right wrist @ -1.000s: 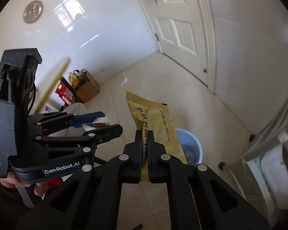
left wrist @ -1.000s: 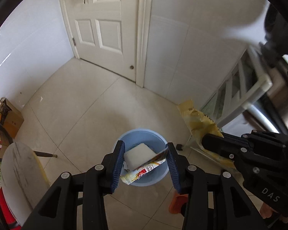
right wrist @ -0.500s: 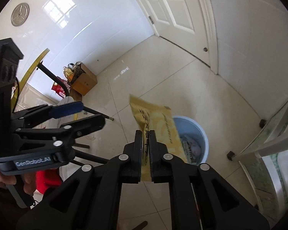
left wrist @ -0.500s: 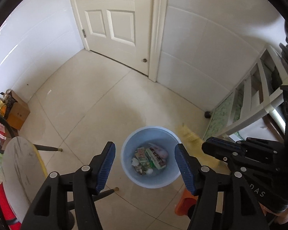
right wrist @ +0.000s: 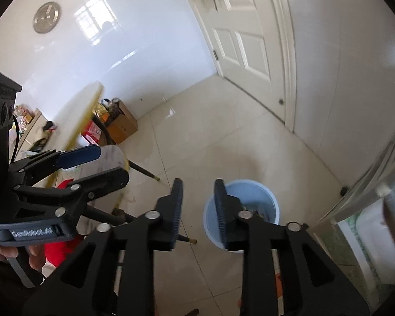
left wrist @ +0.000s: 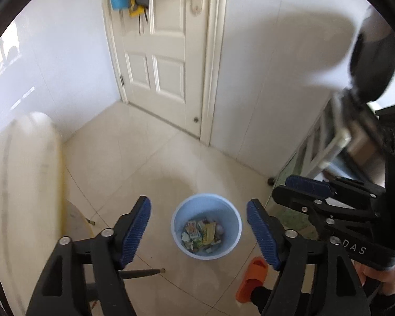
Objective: Collect trash
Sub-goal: 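Move both open tools back over the table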
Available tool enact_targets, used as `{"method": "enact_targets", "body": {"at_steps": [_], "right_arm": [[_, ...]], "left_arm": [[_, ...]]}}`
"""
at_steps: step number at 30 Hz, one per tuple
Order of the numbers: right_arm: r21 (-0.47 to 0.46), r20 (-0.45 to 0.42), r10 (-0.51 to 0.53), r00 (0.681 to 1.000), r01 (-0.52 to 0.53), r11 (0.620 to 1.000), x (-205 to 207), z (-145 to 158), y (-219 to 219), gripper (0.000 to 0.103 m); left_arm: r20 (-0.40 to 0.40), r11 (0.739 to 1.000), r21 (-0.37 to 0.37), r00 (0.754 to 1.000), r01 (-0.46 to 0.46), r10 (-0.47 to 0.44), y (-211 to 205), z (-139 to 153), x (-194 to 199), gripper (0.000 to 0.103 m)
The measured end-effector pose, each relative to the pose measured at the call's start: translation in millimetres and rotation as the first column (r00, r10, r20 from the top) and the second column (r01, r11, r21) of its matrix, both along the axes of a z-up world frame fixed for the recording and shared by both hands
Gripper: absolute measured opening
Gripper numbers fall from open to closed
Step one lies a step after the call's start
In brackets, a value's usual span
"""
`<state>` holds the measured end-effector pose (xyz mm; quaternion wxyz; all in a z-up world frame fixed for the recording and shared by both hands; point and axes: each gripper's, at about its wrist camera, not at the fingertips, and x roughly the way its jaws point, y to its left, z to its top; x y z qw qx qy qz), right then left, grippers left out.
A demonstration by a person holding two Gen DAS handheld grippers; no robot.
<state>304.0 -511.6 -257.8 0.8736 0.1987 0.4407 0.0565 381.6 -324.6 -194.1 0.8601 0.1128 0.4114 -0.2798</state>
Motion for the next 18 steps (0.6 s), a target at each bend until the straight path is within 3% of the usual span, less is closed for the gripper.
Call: {"method": "enact_targets", "body": {"at_steps": [6, 8, 10, 11, 18], "right_arm": [[-0.089, 0.121, 0.043, 0.992, -0.033, 0.995, -17.1, 82.2, 55.8, 0.053], [-0.106, 0.151, 0.066, 0.986, -0.05, 0.993, -19.8, 102.2, 78.4, 0.054], [-0.125, 0.175, 0.094, 0.98, -0.073, 0.989, -19.4, 118.8, 103.9, 0.063], [-0.139, 0.19, 0.111, 0.976, -0.086, 0.987, -18.2, 127.9, 120.7, 0.069], [-0.207, 0.208, 0.252, 0.945, -0.209, 0.956, 11.4, 154.9, 228.7, 0.076]], "left_arm": [[0.134, 0.996, -0.083, 0.991, -0.016, 0.027, 69.8, 65.7, -64.8, 0.091], [0.175, 0.994, -0.1, 0.983, -0.036, 0.054, 98.6, 82.3, -82.5, 0.092], [0.214, 0.991, -0.121, 0.973, -0.066, 0.091, 137.1, 98.4, -101.0, 0.097], [0.227, 0.989, -0.128, 0.968, -0.077, 0.105, 155.0, 103.4, -110.6, 0.099], [0.241, 0.958, -0.161, 0.932, -0.237, 0.271, 276.8, 100.0, -139.9, 0.1]]}}
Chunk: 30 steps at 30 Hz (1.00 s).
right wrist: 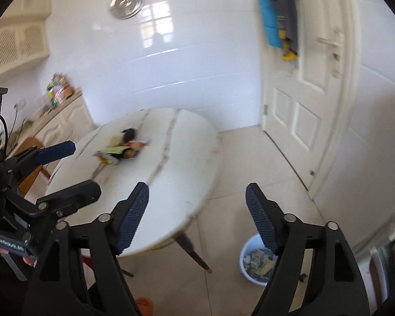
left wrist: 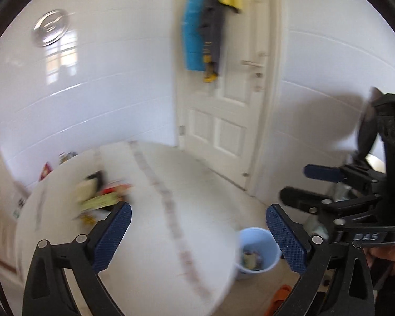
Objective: Collect trash
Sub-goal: 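Move both open tools back over the table, then grasp the white paper slip with the left gripper while the right grasps the green snack bag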
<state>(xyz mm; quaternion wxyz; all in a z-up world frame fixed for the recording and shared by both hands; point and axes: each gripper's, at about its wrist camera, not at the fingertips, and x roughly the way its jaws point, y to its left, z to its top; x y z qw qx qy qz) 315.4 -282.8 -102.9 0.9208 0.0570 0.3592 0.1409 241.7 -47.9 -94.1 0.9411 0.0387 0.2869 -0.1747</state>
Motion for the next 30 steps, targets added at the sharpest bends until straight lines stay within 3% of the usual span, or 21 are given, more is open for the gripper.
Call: {"method": "enact_targets", "body": {"at_steps": [5, 10, 19, 22, 28, 30], "right_arm": [[-0.044, -0.018, 0.094, 0.995, -0.095, 0.995, 35.4, -7.2, 70.3, 0.076], [-0.058, -0.062, 0.146, 0.987, -0.15, 0.987, 60.1, -27.7, 109.5, 0.076], [-0.072, -0.134, 0.186, 0.973, -0.197, 0.978, 114.1, -68.0, 141.2, 0.076], [-0.088, -0.149, 0.198, 0.969, -0.212, 0.973, 128.7, -78.3, 149.1, 0.076], [-0.114, -0.168, 0.218, 0.961, -0.238, 0.965, 149.0, -91.3, 159.4, 0.076], [-0.14, -0.167, 0.238, 0.957, -0.262, 0.955, 152.7, -93.7, 167.6, 0.076]], "left_arm": [[-0.046, 0.993, -0.008, 0.992, -0.117, 0.117, 67.2, -14.4, 6.1, 0.1], [-0.071, 0.986, 0.039, 0.984, -0.16, 0.162, 107.7, -29.2, 17.7, 0.1], [-0.129, 0.976, 0.101, 0.97, -0.193, 0.205, 121.3, -52.7, 86.9, 0.099], [-0.138, 0.978, 0.114, 0.972, -0.175, 0.19, 118.3, -57.6, 127.1, 0.097], [-0.2, 0.98, 0.154, 0.967, -0.125, 0.155, 109.7, -82.3, 191.9, 0.067], [-0.226, 0.982, 0.148, 0.963, -0.117, 0.148, 106.2, -90.4, 201.7, 0.029]]}}
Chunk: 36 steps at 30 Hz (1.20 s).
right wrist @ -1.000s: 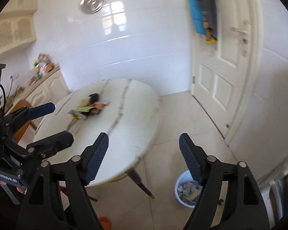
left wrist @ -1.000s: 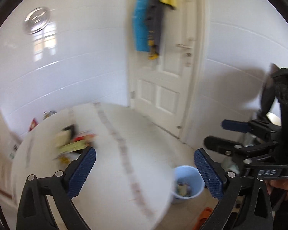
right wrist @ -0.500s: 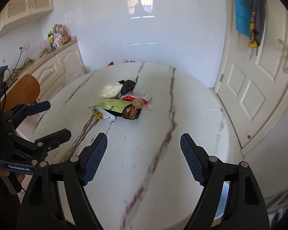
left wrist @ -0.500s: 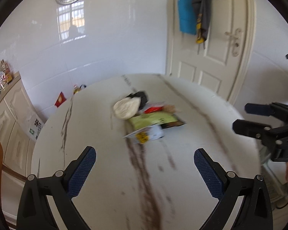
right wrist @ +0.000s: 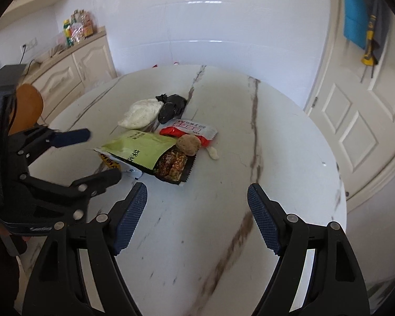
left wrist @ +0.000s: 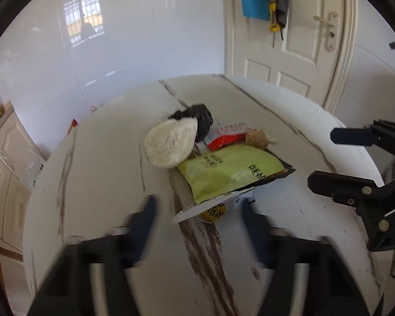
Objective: Collect trash
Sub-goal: 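Grasp the white paper slip with the left gripper while the right grasps the green snack bag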
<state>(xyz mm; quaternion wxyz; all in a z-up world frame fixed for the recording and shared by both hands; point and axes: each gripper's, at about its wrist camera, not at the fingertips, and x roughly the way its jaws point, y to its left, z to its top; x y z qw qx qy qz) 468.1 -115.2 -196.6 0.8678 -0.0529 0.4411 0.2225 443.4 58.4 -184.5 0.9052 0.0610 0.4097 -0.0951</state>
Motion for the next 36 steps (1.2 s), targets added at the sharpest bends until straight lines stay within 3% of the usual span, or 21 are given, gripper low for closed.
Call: {"method": "enact_targets", "body": {"at_steps": [3, 6, 11, 15, 18, 19, 21, 23, 26, 31, 36], "right_arm": [[-0.034, 0.014, 0.047, 0.999, -0.046, 0.998, 1.7, -1.4, 13.6, 0.076], [-0.073, 0.04, 0.093, 0.995, -0.09, 0.993, 1.5, -1.0, 30.2, 0.076], [-0.204, 0.124, 0.158, 0.98, -0.131, 0.97, 4.6, 0.7, 64.5, 0.076], [-0.251, 0.153, 0.193, 0.969, -0.151, 0.956, 8.7, -2.0, 81.7, 0.075], [-0.261, 0.136, 0.215, 0.967, -0.175, 0.949, 12.6, -7.8, 90.7, 0.063], [-0.255, 0.117, 0.227, 0.967, -0.192, 0.948, 13.1, -10.3, 93.3, 0.057], [-0.226, 0.103, 0.237, 0.966, -0.209, 0.951, 11.1, -10.3, 92.8, 0.019], [-0.206, 0.106, 0.236, 0.966, -0.211, 0.956, 6.0, -5.7, 88.9, 0.008], [-0.119, 0.089, 0.23, 0.969, -0.219, 0.968, -1.2, 5.7, 76.4, 0.002], [0.025, 0.06, 0.2, 0.978, -0.202, 0.979, -14.8, 22.8, 46.4, 0.002], [0.092, 0.048, 0.182, 0.982, -0.185, 0.978, -35.6, 35.0, 21.2, 0.001]], "left_arm": [[-0.007, 0.999, -0.031, 1.0, 0.022, -0.022, 6.5, -2.3, 0.7, 0.017], [0.002, 0.999, -0.051, 1.0, 0.02, -0.019, 16.0, -0.2, -2.8, 0.012], [-0.006, 0.998, -0.061, 1.0, -0.005, 0.004, 38.6, 0.6, -7.2, 0.01], [-0.007, 0.998, -0.066, 1.0, -0.018, 0.017, 48.7, 5.6, -22.7, 0.01], [-0.009, 0.997, -0.076, 1.0, -0.025, 0.024, 55.2, 6.7, -30.1, 0.01], [-0.01, 0.997, -0.078, 1.0, -0.029, 0.028, 54.9, 7.6, -31.4, 0.01], [-0.013, 0.996, -0.086, 0.999, -0.032, 0.031, 55.6, 7.5, -34.3, 0.01], [-0.011, 0.995, -0.097, 0.999, -0.031, 0.03, 55.8, 9.9, -36.8, 0.01], [0.003, 0.994, -0.109, 1.0, -0.031, 0.031, 54.2, 16.3, -43.3, 0.01], [0.029, 0.991, -0.13, 0.999, -0.017, 0.021, 46.7, 30.8, -59.1, 0.01], [0.047, 0.991, -0.137, 0.999, 0.002, 0.005, 35.4, 44.5, -76.6, 0.01]]}}
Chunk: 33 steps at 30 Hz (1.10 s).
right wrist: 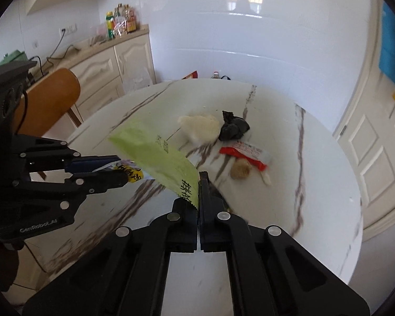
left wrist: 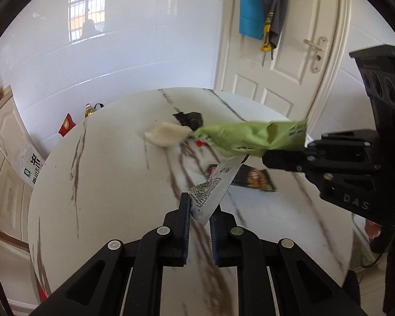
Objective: Collect trash
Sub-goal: 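Grasp the white paper slip with the left gripper while the right grasps the green snack bag, then carry both items over the blue bucket and open both grippers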
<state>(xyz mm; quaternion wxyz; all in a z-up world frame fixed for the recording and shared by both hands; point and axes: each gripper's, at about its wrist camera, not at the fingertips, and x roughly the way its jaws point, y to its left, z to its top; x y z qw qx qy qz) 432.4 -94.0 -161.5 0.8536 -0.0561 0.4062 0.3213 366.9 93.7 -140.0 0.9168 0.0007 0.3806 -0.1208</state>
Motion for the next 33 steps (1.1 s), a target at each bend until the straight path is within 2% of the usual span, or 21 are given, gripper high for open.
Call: {"method": "enact_targets", "body": {"at_steps": [10, 19, 26, 33], "right_arm": [[0.043, 0.033, -0.055, 0.998, 0.053, 0.998, -50.7, 21.7, -48.7, 0.001], [0.079, 0.07, -0.194, 0.979, 0.188, 0.979, -96.2, 39.3, -145.9, 0.001], [0.097, 0.056, -0.326, 0.944, 0.32, 0.943, -128.0, 26.2, -240.7, 0.001], [0.075, 0.001, -0.452, 0.892, 0.451, 0.889, -144.5, -12.7, -329.6, 0.001]], "left_arm": [[0.067, 0.998, 0.017, 0.995, 0.066, -0.067, -47.2, 39.2, -48.1, 0.01], [0.106, 0.982, 0.05, 0.976, 0.183, -0.188, -130.5, 55.5, -76.3, 0.01], [0.081, 0.945, 0.086, 0.943, 0.317, -0.324, -225.2, 51.5, -76.8, 0.01], [0.0, 0.884, 0.103, 0.889, 0.456, -0.458, -331.8, 19.4, -56.4, 0.01]]}}
